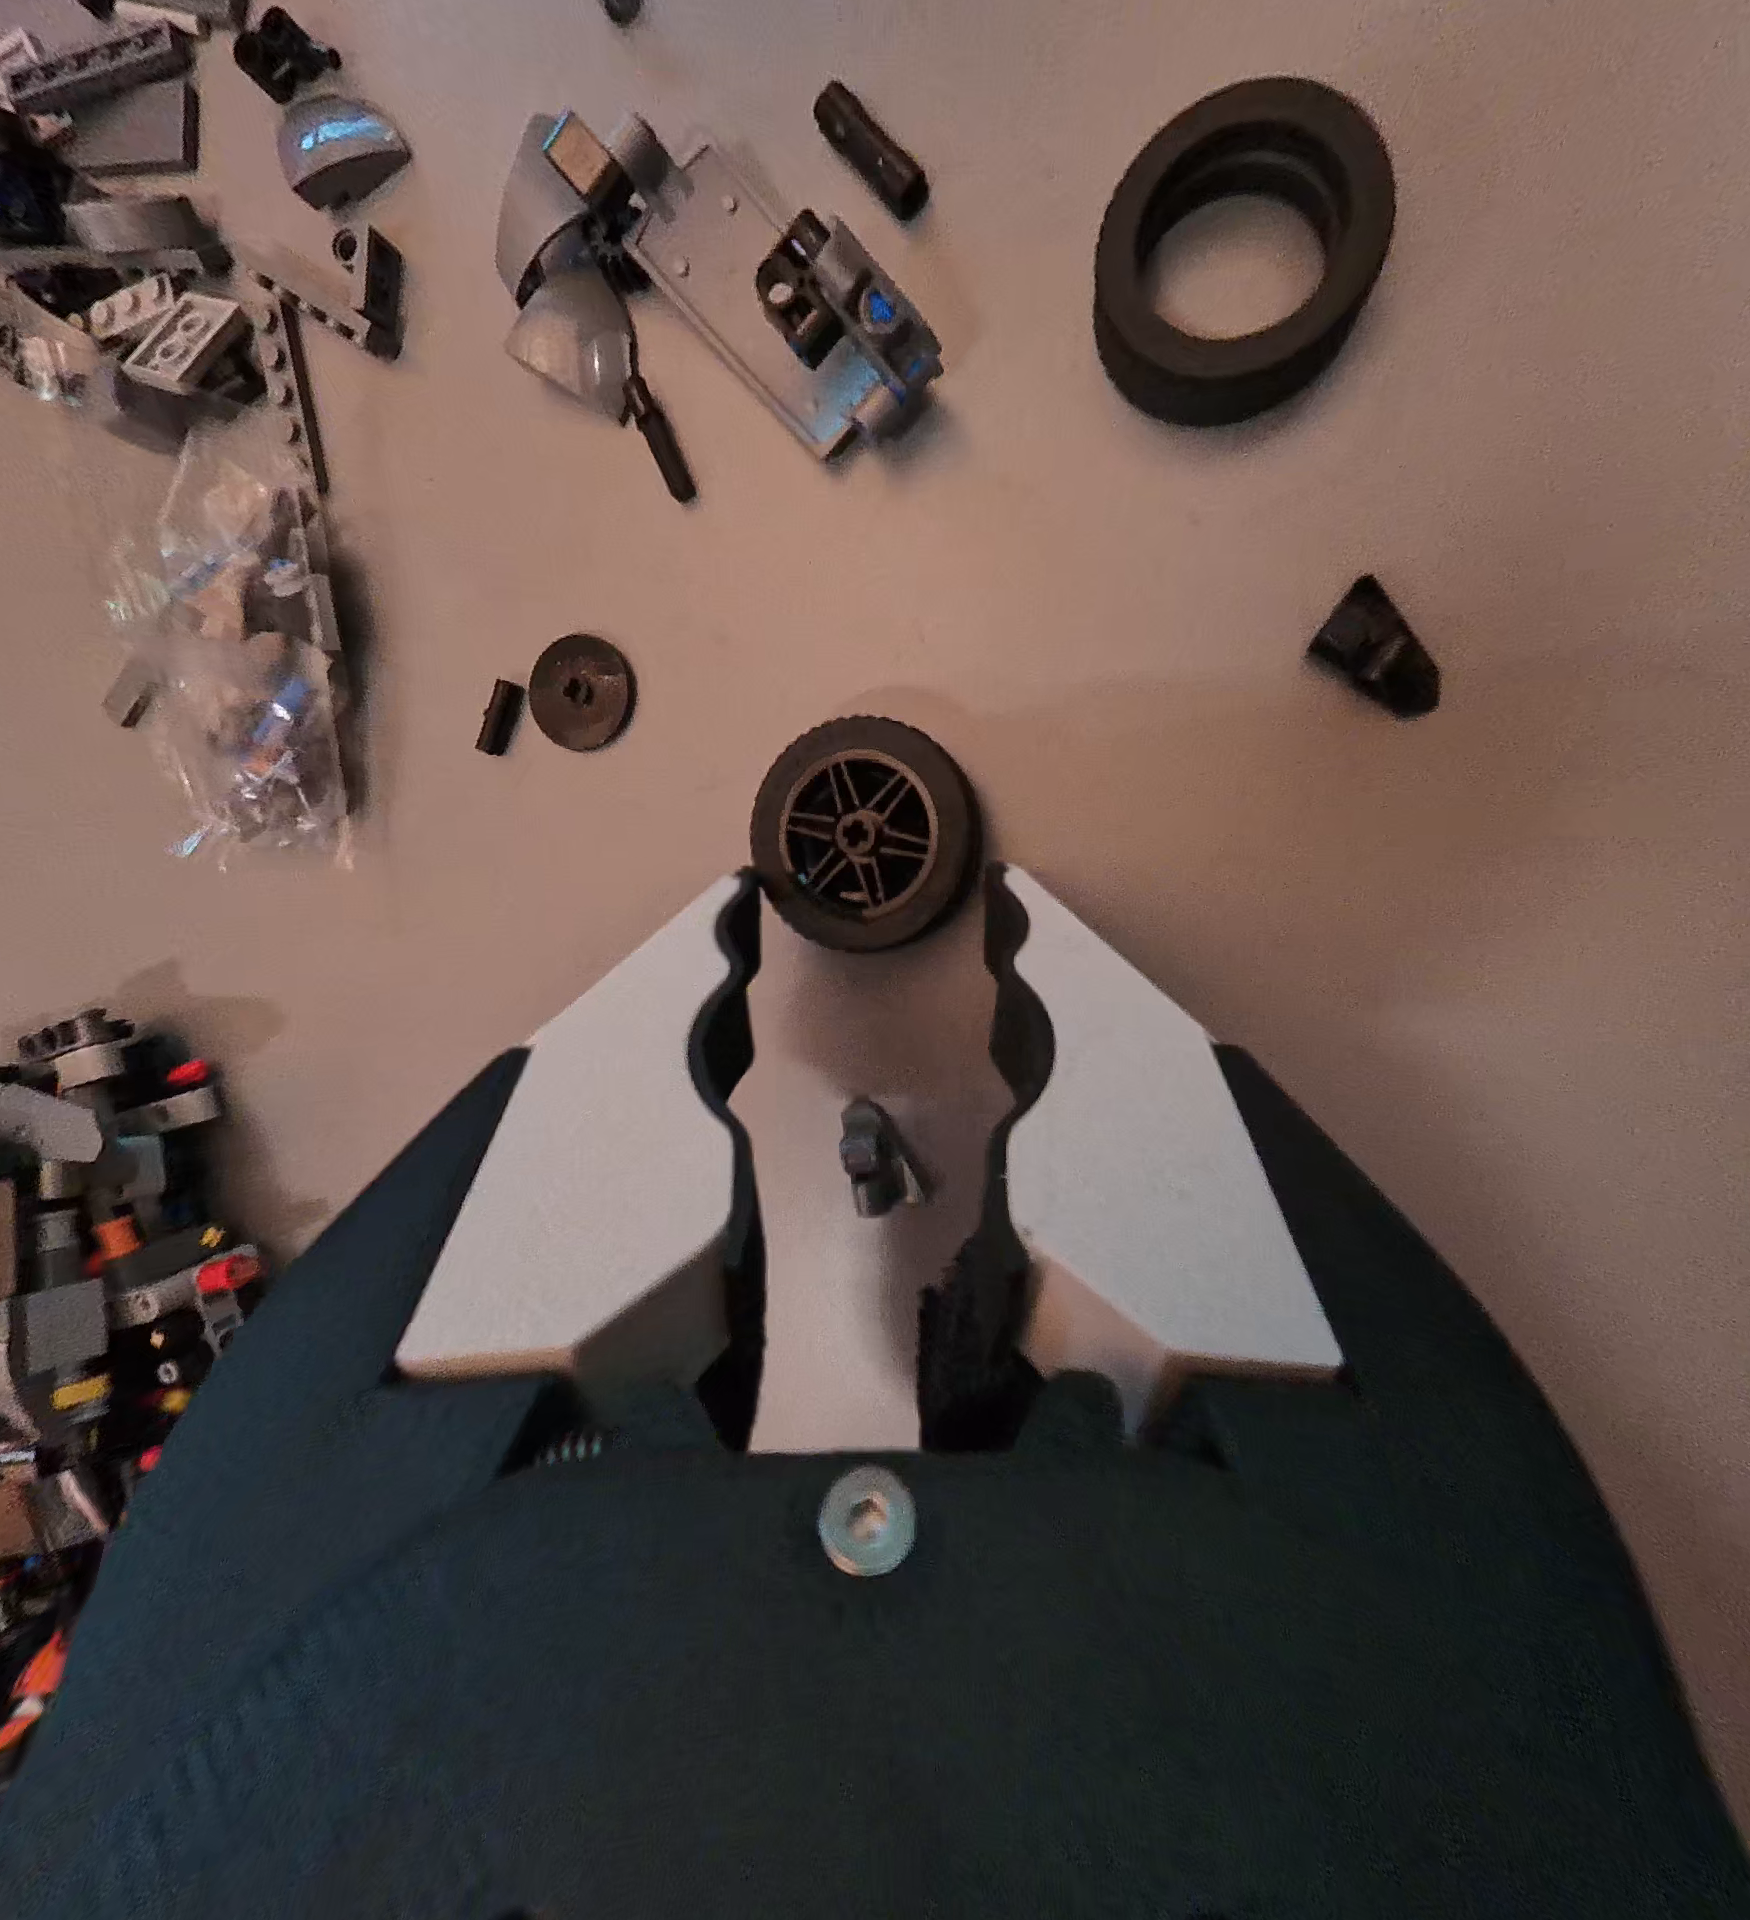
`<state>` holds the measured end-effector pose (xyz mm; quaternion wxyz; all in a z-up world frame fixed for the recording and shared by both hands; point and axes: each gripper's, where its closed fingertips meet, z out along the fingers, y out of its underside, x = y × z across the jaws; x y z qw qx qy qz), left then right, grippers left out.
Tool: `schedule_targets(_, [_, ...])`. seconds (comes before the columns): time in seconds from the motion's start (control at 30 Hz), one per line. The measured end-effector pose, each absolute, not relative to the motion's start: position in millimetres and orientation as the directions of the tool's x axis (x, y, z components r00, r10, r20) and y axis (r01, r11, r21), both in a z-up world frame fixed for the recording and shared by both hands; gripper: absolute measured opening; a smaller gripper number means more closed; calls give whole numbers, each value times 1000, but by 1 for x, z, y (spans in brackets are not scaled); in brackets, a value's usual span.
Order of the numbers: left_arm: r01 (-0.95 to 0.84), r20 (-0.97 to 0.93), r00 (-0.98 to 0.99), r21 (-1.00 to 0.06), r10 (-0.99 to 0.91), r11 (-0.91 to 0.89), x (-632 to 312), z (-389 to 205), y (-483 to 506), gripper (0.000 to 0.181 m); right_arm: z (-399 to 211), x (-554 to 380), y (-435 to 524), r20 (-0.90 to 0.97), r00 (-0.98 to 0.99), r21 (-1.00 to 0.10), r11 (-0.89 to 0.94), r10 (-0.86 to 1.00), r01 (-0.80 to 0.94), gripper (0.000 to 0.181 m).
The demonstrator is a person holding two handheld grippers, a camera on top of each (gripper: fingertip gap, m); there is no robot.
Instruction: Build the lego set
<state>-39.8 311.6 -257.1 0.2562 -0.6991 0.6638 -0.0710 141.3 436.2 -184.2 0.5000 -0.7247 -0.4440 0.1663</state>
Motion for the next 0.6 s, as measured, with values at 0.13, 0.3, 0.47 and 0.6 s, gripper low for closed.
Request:
schedule_targets(0.13, [-884,-234,127,-468,-964,-3,-40,-255,315,39,-178,141,435,205,551,-883,-90,809,461,37])
schedule_targets(0.3, [-878,-288,236,-472,-928,-78,-60,-242,339,39,-176,152,442,178,605,-893,-131,776,430,36])
schedule_targets(0.47, [-887,-272,302,-431,-914,-165,-84,-254,355,39,-160,159,444,96,639,-936,-149,763,318,37])
schedule_targets(0.6, [-876,-232,309,-447,-922,-181,-85,-257,352,44,-154,162,425,86,633,-924,-176,769,339,42])
